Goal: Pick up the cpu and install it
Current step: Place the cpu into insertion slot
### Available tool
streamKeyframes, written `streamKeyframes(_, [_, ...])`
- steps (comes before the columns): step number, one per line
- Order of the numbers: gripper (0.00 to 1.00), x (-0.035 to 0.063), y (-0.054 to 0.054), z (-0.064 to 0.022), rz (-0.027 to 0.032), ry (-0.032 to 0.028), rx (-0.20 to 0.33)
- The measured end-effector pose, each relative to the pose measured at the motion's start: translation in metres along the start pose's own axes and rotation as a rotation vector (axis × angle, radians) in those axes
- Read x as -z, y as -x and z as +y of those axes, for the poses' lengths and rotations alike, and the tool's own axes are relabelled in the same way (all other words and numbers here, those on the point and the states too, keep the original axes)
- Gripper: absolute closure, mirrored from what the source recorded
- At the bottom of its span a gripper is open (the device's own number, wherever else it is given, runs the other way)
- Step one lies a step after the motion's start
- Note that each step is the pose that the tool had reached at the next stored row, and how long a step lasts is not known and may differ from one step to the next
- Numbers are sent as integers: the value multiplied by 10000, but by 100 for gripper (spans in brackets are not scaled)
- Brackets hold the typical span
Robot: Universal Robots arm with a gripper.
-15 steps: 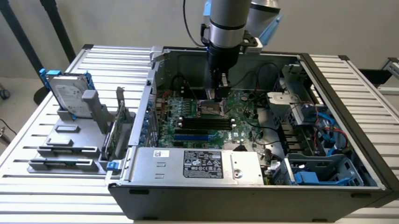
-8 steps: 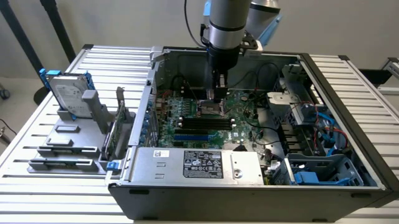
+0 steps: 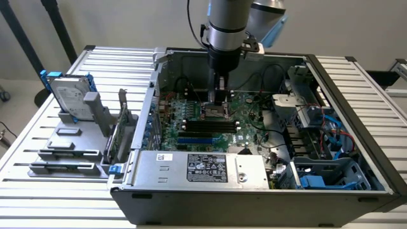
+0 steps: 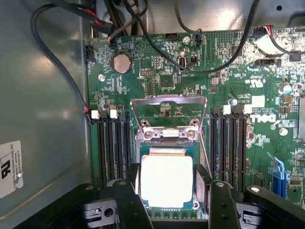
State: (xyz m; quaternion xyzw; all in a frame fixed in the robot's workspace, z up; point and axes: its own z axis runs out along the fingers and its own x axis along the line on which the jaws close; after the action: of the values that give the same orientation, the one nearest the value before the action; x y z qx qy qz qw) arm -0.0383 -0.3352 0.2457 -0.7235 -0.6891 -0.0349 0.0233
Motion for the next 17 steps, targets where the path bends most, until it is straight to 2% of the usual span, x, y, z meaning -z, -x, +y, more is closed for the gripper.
streamKeyframes(3, [45,-16,6,-81,0,2,-3])
streamKeyframes(13, [45,-189,20,-86,2,15,-2])
streamKeyframes(15, [45,-225,23,-86,3,31,0])
streamKeyframes(17, [45,-262,26,-87,6,72,2])
